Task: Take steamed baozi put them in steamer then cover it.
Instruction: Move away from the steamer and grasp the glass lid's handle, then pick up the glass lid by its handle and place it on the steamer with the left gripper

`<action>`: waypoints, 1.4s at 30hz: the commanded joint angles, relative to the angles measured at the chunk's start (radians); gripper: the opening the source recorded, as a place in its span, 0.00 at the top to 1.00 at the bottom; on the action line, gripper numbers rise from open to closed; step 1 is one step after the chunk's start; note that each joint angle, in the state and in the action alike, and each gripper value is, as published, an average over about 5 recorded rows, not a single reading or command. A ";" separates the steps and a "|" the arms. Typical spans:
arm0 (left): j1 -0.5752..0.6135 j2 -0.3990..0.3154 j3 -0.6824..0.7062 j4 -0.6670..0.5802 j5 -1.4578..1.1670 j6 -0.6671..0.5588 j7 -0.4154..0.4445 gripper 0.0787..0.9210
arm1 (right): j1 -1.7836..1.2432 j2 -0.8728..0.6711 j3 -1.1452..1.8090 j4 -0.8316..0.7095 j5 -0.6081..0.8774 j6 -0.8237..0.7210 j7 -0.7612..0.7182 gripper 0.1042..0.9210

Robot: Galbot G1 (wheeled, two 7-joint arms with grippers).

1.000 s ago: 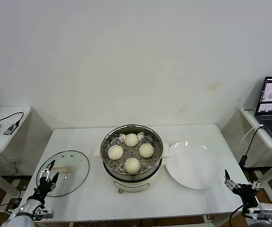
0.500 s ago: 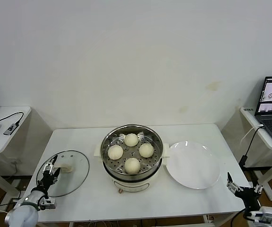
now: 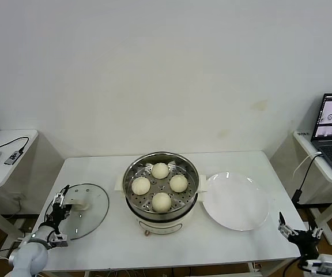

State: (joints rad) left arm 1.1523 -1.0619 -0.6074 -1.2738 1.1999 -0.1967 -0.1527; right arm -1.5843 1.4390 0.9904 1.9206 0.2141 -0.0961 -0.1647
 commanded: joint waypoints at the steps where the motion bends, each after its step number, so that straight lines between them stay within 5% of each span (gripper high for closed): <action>1: -0.037 -0.002 0.008 0.055 0.005 -0.018 0.002 0.13 | 0.002 0.003 -0.002 -0.006 -0.007 0.004 0.000 0.12; 25: -0.032 -0.017 0.004 0.063 -0.031 -0.042 -0.030 0.87 | -0.005 0.009 -0.008 -0.015 -0.038 0.011 -0.008 0.12; 42: 0.306 0.001 -0.119 -0.585 -0.187 0.294 0.002 0.92 | -0.027 -0.016 -0.066 0.033 -0.058 0.012 -0.015 0.12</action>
State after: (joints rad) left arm 1.2510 -1.0769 -0.6636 -1.4498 1.1097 -0.1231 -0.1791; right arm -1.6051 1.4310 0.9463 1.9312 0.1590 -0.0842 -0.1794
